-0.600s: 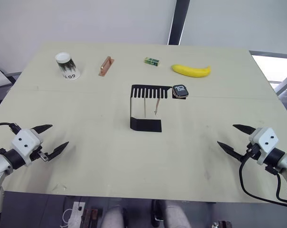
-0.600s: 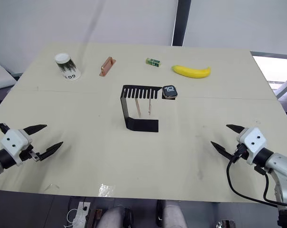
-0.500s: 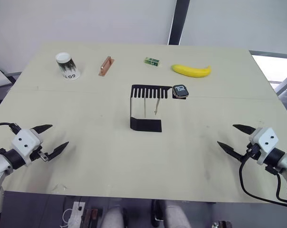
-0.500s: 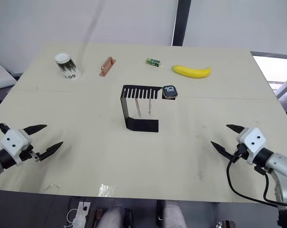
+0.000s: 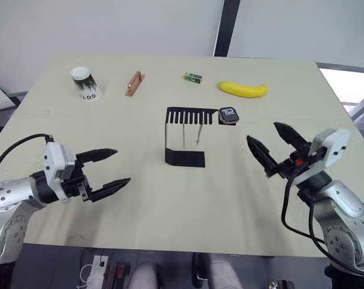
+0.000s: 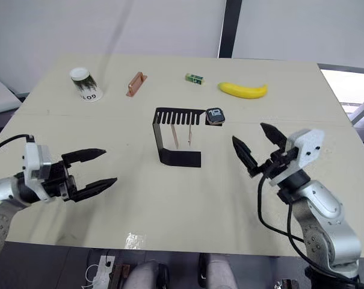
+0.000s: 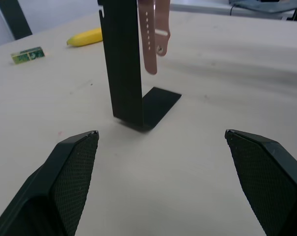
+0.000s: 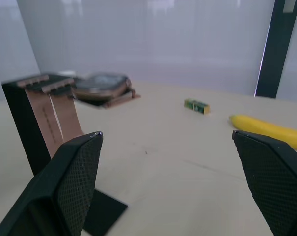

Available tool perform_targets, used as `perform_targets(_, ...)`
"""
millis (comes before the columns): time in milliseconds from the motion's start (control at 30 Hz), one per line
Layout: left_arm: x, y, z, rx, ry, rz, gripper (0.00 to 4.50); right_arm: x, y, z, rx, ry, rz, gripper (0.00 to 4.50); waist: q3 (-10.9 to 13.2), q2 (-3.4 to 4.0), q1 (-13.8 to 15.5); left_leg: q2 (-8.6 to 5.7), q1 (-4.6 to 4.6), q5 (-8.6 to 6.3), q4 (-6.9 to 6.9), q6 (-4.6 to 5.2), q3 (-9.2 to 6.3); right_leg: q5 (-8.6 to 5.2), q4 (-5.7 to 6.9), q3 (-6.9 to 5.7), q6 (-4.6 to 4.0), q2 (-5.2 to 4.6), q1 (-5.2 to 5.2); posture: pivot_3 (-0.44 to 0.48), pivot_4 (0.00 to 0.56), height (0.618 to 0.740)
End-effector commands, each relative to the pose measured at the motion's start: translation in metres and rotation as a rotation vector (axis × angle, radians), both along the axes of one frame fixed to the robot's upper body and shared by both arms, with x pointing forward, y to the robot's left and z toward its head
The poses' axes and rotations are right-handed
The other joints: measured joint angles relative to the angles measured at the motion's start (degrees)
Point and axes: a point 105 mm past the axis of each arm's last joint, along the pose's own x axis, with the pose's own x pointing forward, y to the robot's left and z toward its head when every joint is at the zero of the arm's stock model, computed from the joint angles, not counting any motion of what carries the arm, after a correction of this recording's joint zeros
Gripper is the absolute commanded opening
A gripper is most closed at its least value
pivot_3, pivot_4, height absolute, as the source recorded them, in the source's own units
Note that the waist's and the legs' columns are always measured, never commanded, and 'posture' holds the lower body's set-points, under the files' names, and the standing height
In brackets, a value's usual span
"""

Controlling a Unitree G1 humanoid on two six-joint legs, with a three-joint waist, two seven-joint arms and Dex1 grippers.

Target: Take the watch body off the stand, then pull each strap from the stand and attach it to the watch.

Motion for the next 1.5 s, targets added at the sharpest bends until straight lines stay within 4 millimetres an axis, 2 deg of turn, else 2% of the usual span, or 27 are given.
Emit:
perform_targets(33, -0.001, -0.021, 0.018, -0.032, -0.075, -0.054, 4.45, -0.010, 0.025, 0.021, 0.044, -0.013, 0.035, 4.50, -0.01, -0.01, -0.03, 0.00, 0.00, 0.00, 0.00, 0.00, 0.01, 0.00, -0.01, 0.00, 0.00, 0.00, 0.00, 0.000, 0.150, 0.740)
perform_targets(133, -0.004, -0.040, 0.027, -0.050, -0.101, -0.120, 4.45, -0.002, 0.036, 0.028, 0.048, 0.017, 0.002, 4.50, -0.01, -0.02, 0.00, -0.03, -0.02, 0.00, 0.03, 0.00, 0.00, 0.00, 0.00, 0.00, 0.00, 0.01, 0.00, 0.000, 0.150, 0.740)
perform_targets(300, -0.008, -0.052, 0.029, -0.050, -0.098, -0.171, 4.45, 0.007, 0.047, 0.030, 0.043, 0.078, -0.060, 4.50, -0.01, -0.02, -0.04, -0.02, -0.04, 0.01, 0.02, 0.00, -0.02, 0.00, -0.01, -0.01, 0.00, 0.02, -0.02, 0.000, 0.150, 0.740)
perform_targets(633, -0.012, -0.054, 0.023, -0.064, -0.078, -0.178, 4.45, 0.011, 0.065, 0.027, 0.023, 0.119, -0.062, 4.50, -0.01, -0.02, -0.08, -0.02, -0.08, 0.03, 0.02, 0.00, -0.03, 0.00, -0.06, -0.01, 0.00, 0.04, -0.03, 0.000, 0.150, 0.740)
perform_targets(1100, -0.021, -0.059, 0.020, -0.050, -0.079, -0.170, 4.45, 0.027, 0.070, 0.034, 0.056, 0.135, -0.094, 4.50, -0.01, -0.02, -0.05, -0.02, -0.12, 0.03, 0.01, 0.01, -0.08, 0.00, -0.11, -0.02, 0.00, 0.03, -0.03, 0.000, 0.150, 0.740)
perform_targets(1500, -0.021, -0.058, 0.021, -0.055, -0.089, -0.152, 4.45, 0.033, 0.067, 0.032, 0.046, 0.151, -0.121, 4.50, -0.01, -0.01, -0.11, -0.01, -0.14, 0.03, -0.03, 0.01, -0.09, 0.00, -0.40, -0.04, 0.00, 0.04, -0.03, 0.000, 0.150, 0.740)
